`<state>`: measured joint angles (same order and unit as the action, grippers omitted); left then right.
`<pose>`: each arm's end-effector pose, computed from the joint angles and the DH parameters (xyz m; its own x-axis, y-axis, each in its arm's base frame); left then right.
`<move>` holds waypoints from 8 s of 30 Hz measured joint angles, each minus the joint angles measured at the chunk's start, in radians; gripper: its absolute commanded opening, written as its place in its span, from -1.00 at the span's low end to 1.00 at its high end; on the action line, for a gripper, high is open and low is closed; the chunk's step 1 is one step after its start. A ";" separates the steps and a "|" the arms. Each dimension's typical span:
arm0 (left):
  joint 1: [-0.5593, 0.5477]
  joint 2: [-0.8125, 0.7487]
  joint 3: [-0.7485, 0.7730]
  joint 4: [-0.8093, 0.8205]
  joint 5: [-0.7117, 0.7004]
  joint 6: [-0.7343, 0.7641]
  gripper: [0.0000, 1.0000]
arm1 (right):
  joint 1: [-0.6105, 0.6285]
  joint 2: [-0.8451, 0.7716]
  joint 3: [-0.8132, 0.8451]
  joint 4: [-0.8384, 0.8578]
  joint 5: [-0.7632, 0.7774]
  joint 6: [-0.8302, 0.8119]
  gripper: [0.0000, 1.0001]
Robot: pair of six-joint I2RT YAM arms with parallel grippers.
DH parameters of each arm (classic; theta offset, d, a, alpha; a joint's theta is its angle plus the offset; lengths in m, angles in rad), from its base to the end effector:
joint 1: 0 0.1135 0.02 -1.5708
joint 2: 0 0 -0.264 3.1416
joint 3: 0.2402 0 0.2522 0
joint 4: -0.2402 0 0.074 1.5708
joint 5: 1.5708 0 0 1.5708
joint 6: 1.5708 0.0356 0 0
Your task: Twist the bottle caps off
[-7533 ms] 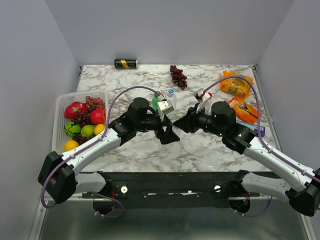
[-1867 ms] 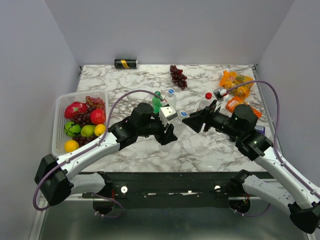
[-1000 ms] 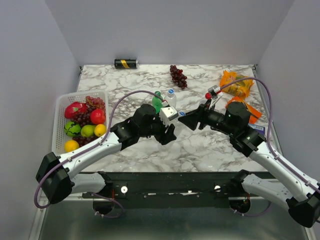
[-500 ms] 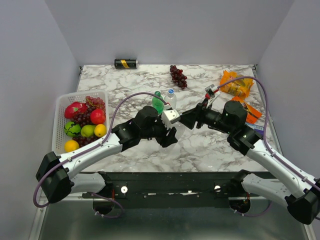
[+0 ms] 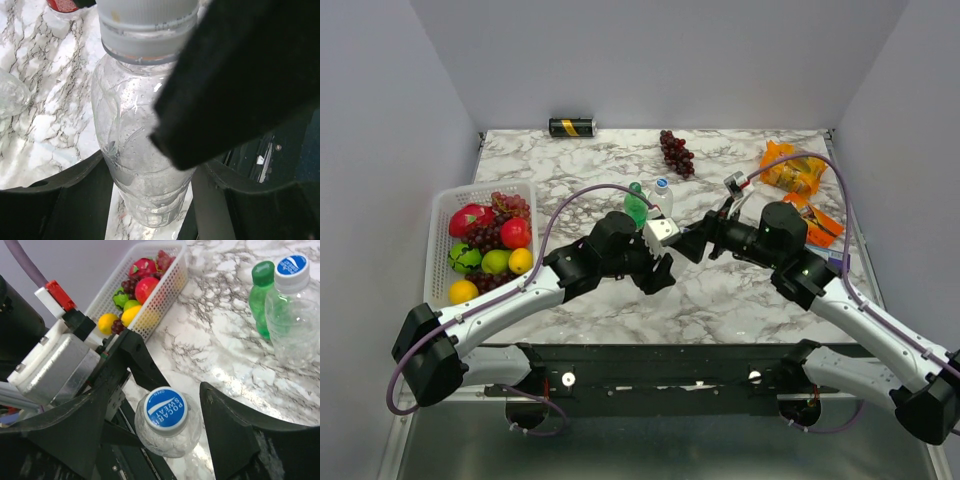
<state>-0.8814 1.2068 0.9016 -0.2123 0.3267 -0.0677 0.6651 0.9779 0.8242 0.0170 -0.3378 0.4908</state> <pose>0.1637 -0.2166 0.2905 -0.3754 0.3547 -0.8563 0.8849 0.4121 -0.2172 0.1740 0.1514 0.3396 -0.4908 0.1802 -0.8524 -0.6908 0.5157 0.5068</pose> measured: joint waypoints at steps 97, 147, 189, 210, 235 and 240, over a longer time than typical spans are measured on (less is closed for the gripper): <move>0.058 0.036 -0.001 -0.050 0.280 0.042 -0.20 | -0.006 -0.035 -0.112 0.137 -0.148 -0.148 -0.43; 0.113 0.060 0.008 -0.002 0.174 -0.008 -0.21 | -0.003 -0.088 -0.043 -0.017 0.039 -0.146 0.01; 0.068 0.074 0.019 -0.014 0.161 -0.011 -0.21 | -0.003 0.039 -0.030 0.051 -0.042 -0.113 -0.06; 0.074 0.020 0.011 0.092 0.594 -0.040 -0.20 | -0.121 -0.027 -0.041 0.245 -0.550 -0.110 -0.27; 0.065 0.012 -0.030 0.257 0.769 -0.133 -0.20 | -0.188 -0.089 -0.090 0.384 -0.706 0.013 0.70; 0.065 0.005 -0.029 0.200 0.676 -0.092 -0.18 | -0.188 -0.126 -0.064 0.255 -0.589 -0.047 0.71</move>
<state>-0.8165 1.2121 0.8730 -0.0128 1.0027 -0.1600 0.4774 0.8524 0.7597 0.2718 -0.9272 0.4435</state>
